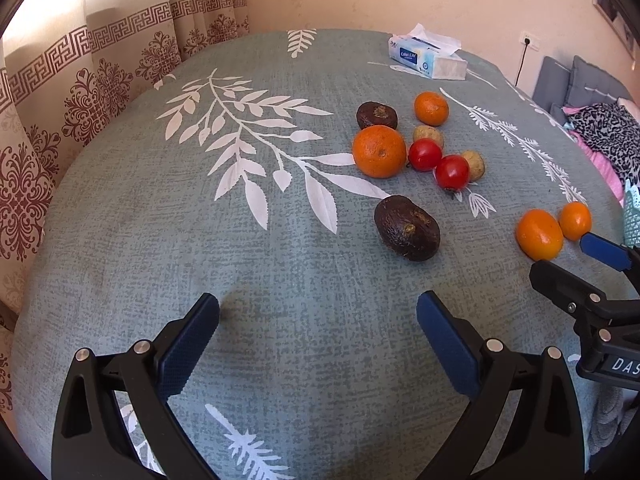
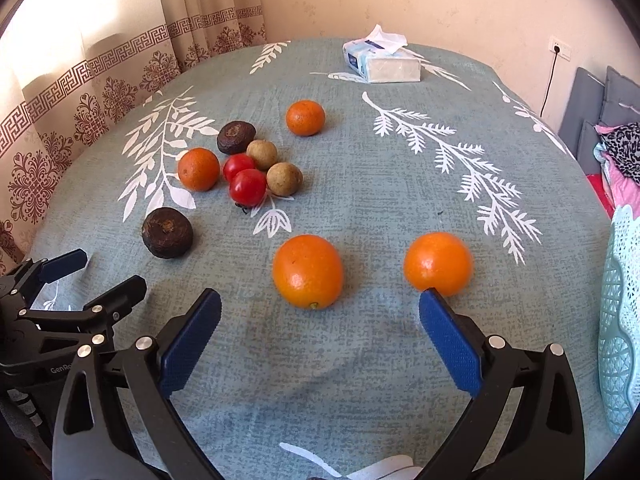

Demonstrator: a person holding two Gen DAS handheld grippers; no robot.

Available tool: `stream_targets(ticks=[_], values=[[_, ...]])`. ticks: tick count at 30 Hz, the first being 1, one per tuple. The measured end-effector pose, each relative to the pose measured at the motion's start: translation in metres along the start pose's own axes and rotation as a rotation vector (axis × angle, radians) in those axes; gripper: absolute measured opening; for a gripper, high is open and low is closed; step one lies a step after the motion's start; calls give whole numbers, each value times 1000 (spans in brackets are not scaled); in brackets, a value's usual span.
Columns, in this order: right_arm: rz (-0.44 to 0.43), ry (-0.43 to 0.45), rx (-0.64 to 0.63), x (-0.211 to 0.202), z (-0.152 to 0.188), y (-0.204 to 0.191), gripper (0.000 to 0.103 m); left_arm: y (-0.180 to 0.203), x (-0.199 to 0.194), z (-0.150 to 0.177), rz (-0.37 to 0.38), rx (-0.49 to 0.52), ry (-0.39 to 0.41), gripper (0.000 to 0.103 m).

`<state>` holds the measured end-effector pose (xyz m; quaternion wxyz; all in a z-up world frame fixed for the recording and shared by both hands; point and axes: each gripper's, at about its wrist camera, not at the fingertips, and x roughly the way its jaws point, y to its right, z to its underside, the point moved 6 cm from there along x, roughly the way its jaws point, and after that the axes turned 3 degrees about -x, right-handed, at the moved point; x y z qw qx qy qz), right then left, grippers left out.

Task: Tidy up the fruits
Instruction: 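Grasp the dark avocado with the left tool while the right tool grasps an orange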

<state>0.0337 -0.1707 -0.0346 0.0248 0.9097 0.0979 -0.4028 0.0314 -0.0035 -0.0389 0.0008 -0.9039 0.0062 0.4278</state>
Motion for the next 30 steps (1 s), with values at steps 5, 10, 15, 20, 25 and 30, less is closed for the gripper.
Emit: stream_targets(ticks=[5, 10, 15, 20, 25, 30], values=[[7, 63, 8, -12, -6, 0, 101, 2, -4, -3, -13, 20, 25, 98], [29, 118, 10, -24, -13, 2, 101, 4, -9, -6, -19, 30, 54, 98], [39, 124, 36, -26, -15, 9, 101, 1, -15, -13, -16, 22, 88, 98], [44, 130, 50, -28, -15, 14, 101, 1, -17, -19, 0, 7, 98, 98], [44, 128, 51, -28, -13, 19, 101, 13, -16, -27, 27, 15, 102, 98], [52, 114, 55, -29, -8, 27, 98, 23, -10, -30, 36, 34, 102, 98]])
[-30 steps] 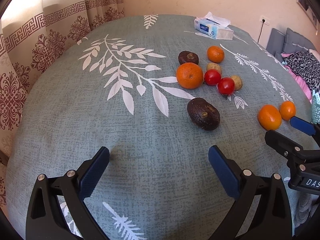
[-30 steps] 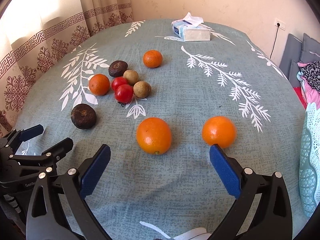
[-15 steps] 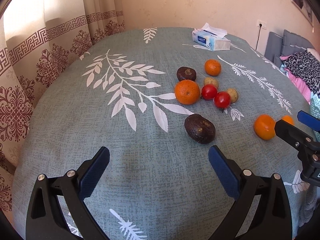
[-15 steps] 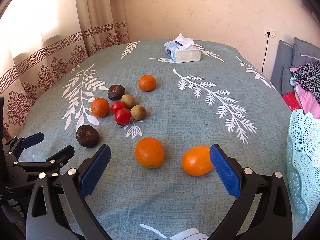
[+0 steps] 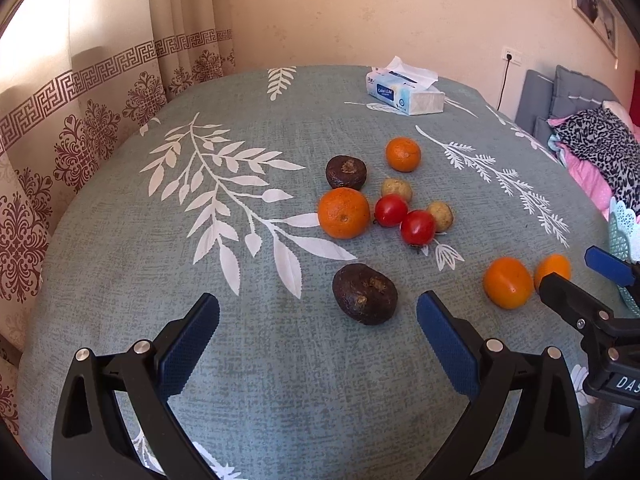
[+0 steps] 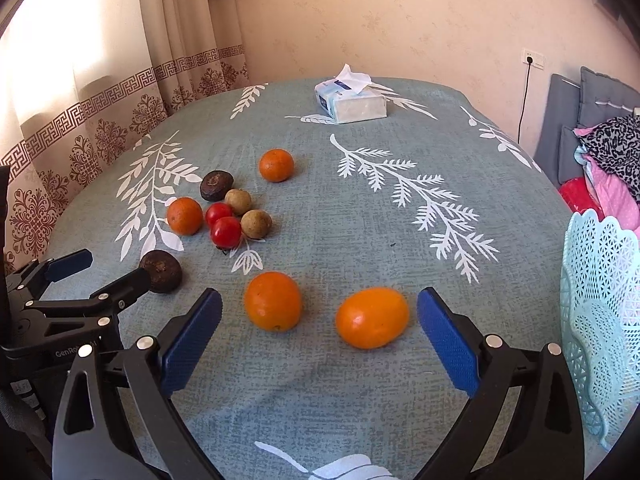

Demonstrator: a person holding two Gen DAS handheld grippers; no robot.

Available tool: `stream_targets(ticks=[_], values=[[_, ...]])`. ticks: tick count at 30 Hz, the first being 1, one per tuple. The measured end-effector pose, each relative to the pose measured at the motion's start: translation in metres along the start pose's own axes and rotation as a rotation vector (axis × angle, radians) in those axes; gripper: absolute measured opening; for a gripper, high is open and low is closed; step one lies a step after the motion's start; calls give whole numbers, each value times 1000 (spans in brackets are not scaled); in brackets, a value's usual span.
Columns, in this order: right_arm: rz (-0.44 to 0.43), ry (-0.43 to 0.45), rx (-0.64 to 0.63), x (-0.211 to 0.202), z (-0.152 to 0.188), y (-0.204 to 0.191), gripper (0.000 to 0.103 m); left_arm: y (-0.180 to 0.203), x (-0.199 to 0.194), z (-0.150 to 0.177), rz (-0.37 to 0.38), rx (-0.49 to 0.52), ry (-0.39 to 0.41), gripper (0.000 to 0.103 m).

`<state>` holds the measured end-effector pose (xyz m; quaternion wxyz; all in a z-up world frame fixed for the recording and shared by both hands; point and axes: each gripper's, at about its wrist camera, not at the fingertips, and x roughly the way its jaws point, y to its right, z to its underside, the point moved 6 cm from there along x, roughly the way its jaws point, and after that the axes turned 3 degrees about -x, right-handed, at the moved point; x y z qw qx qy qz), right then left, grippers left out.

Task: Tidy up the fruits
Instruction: 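Grasp the dark avocado with the left tool while the right tool grasps an orange, then carry the orange into the blue basket and release it while the left tool carries the avocado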

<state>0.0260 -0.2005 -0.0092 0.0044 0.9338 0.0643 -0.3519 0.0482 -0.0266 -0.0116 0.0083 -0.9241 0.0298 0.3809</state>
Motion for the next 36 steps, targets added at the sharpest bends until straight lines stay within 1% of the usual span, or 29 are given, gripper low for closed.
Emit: stream_targets(ticks=[1, 2, 5, 11, 13, 14, 17, 19, 20, 22, 24, 25, 26, 27, 32, 36], values=[[3, -6, 1, 1, 1, 3, 94, 0, 2, 0, 1, 0, -3, 98], [6, -15, 3, 1, 3, 5, 88, 0, 4, 0, 1, 0, -7, 98], [2, -45, 29, 5, 8, 15, 76, 0, 10, 2, 7, -3, -22, 97], [19, -79, 35, 14, 11, 23, 66, 6, 15, -1, 22, 14, -27, 94], [32, -96, 24, 19, 13, 22, 64, 9, 18, -2, 38, 18, -42, 91], [33, -107, 21, 22, 13, 22, 60, 11, 21, -2, 47, 15, -53, 89], [36, -127, 20, 26, 15, 22, 57, 13, 29, -2, 69, 6, -87, 82], [38, -130, 20, 28, 14, 23, 54, 13, 34, 0, 77, -3, -111, 75], [40, -131, 21, 28, 14, 24, 51, 13, 37, 1, 78, -8, -122, 69], [43, -131, 27, 29, 13, 27, 46, 12, 38, 1, 71, -12, -122, 64], [31, -132, 37, 30, 12, 29, 46, 14, 36, 1, 90, -5, -117, 53], [31, -131, 37, 29, 12, 28, 46, 16, 35, 1, 95, 2, -114, 50], [32, -130, 36, 29, 12, 28, 46, 18, 34, 2, 102, 10, -111, 44], [30, -128, 35, 29, 12, 28, 46, 20, 33, 2, 106, 16, -109, 42], [8, -110, 46, 23, 9, 26, 46, 20, 28, 0, 107, 14, -92, 41], [2, -64, 46, 9, 1, 24, 46, 23, 21, -3, 110, 20, -75, 41]])
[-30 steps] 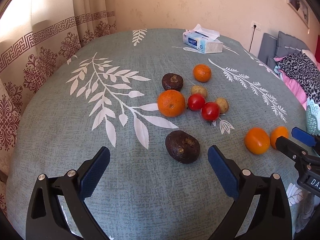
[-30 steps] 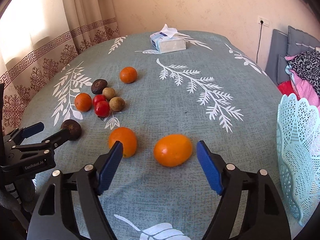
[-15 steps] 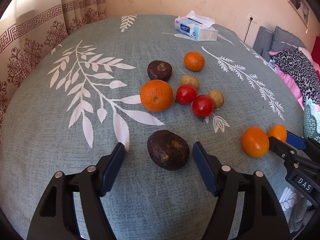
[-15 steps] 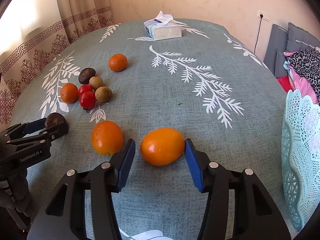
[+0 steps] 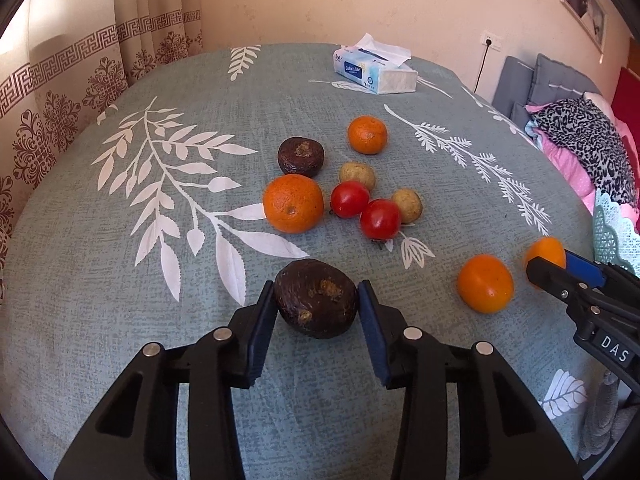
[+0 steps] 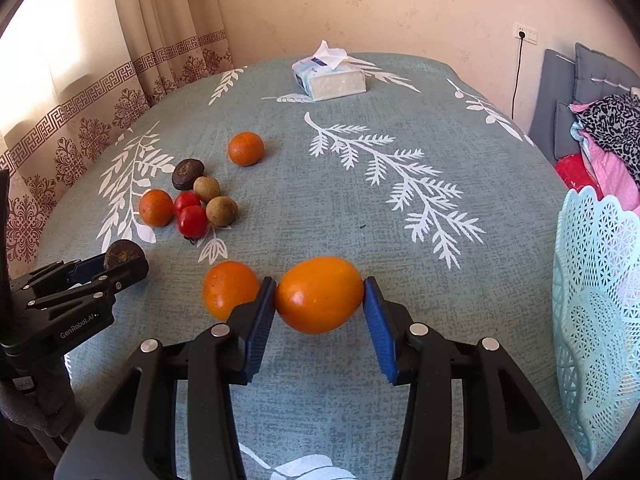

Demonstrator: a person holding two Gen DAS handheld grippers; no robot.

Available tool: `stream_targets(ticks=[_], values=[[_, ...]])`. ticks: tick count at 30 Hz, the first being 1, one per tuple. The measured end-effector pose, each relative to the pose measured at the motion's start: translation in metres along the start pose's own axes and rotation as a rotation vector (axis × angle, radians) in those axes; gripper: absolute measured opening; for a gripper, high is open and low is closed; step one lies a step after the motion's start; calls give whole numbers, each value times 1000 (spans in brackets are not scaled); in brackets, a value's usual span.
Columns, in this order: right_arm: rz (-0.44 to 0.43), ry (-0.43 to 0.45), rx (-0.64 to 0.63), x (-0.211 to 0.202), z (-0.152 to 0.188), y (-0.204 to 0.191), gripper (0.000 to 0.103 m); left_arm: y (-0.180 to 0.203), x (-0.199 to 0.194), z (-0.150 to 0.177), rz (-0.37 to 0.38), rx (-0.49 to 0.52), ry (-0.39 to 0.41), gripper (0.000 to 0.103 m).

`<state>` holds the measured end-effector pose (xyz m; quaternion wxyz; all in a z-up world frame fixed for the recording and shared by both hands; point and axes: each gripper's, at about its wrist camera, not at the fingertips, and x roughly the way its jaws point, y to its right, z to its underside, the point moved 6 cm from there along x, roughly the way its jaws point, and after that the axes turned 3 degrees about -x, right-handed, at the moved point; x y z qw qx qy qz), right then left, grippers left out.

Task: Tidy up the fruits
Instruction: 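Carry the orange into the blue basket and release it while the left tool carries the avocado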

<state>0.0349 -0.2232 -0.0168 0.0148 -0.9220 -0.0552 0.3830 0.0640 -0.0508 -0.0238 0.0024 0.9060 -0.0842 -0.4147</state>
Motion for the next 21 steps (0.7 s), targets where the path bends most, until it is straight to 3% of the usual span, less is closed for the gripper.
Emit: stream_targets(ticks=[9, 21], values=[[55, 126, 28, -46, -15, 20, 46, 22, -26, -11, 16, 44, 55, 41], [208, 201, 185, -99, 4, 108, 46, 73, -60, -23, 54, 139, 134, 41]])
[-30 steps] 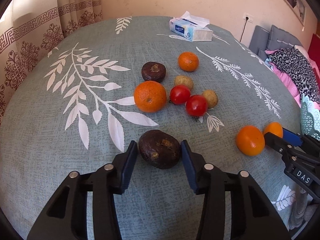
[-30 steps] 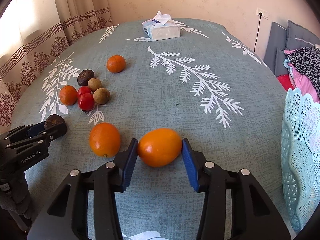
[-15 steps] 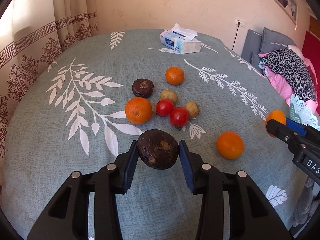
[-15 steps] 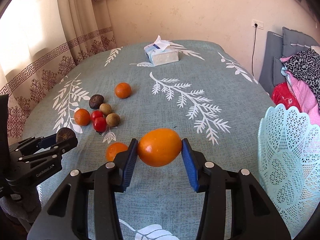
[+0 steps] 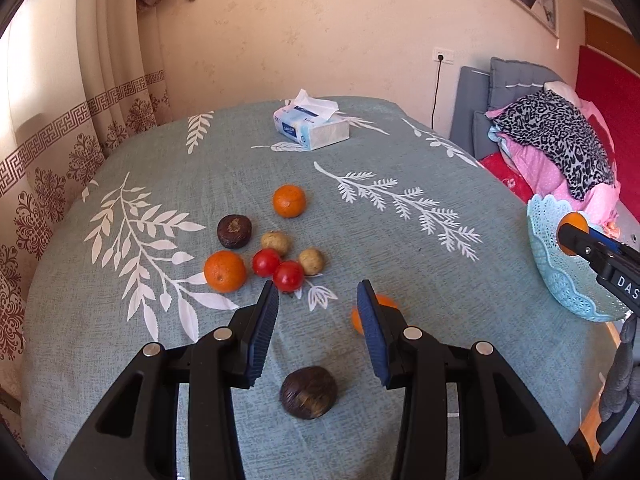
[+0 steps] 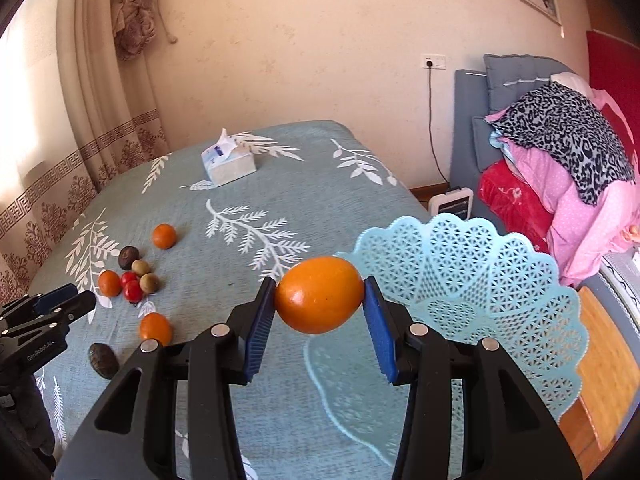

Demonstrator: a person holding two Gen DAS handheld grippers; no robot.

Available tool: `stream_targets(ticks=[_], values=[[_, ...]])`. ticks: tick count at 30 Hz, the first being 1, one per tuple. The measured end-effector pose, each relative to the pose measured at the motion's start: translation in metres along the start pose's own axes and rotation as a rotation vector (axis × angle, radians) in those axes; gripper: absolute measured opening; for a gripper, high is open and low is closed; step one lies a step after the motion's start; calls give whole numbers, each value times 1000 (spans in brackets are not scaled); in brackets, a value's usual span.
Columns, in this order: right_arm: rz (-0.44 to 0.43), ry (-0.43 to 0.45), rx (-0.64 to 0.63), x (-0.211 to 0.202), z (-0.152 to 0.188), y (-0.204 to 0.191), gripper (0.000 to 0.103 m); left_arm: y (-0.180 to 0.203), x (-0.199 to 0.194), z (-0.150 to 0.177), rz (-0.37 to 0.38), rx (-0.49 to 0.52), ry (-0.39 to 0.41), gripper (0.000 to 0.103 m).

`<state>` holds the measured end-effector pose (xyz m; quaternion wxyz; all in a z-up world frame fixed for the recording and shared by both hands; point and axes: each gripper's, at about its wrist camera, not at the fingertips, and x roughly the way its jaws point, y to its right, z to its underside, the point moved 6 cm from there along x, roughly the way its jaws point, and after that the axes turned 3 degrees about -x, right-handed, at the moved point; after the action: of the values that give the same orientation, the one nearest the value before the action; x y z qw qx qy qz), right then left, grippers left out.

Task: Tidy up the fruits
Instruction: 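Carry the orange into the blue basket and release it while the left tool carries the avocado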

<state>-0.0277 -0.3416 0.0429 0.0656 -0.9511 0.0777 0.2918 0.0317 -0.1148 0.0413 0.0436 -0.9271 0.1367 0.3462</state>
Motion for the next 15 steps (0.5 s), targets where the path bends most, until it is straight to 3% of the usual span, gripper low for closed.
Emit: stream_targets(ticks=[8, 13, 15], values=[[86, -12, 76, 0, 15, 46, 46, -10, -4, 4, -23, -27, -24, 43], [82, -26, 93, 6, 20, 50, 49, -34, 1, 12, -49, -85, -61, 55], [85, -10, 99, 4, 18, 50, 57, -42, 5, 17, -60, -102, -79, 59]])
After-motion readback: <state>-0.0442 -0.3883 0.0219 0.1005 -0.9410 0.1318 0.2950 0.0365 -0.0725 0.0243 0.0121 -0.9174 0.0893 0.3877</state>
